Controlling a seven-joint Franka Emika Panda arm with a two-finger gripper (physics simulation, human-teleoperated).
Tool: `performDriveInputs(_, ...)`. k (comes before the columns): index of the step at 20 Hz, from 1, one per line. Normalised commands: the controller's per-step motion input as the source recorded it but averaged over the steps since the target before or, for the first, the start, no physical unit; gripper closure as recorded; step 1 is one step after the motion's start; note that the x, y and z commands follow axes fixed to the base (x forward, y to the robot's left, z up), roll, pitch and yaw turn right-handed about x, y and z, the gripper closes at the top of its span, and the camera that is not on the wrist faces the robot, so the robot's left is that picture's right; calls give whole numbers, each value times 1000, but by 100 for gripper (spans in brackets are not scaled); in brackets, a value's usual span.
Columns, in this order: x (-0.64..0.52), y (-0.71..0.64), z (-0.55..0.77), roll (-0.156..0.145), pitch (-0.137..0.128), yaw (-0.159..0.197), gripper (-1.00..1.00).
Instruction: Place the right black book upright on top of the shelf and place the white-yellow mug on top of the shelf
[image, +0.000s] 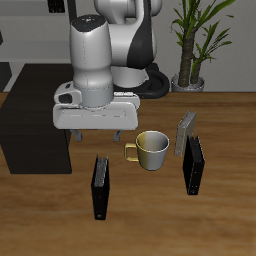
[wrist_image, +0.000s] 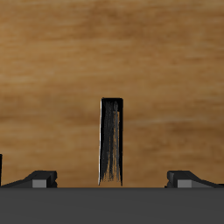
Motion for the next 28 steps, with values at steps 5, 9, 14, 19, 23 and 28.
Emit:
performDriveInputs(5,73,18,-312,14,-14,-21,-100)
performDriveInputs(9,121,12,-417,-17,11,-34,-100)
performDriveInputs(14,55,82,-293,12,6,17,-100)
performDriveInputs(19,68,43,-332,2,31,15,-100)
performDriveInputs(23,35,-21,-171,-5,32,-19,-100)
performDriveInputs(28,62,-97,-179,-27,33,20,-100)
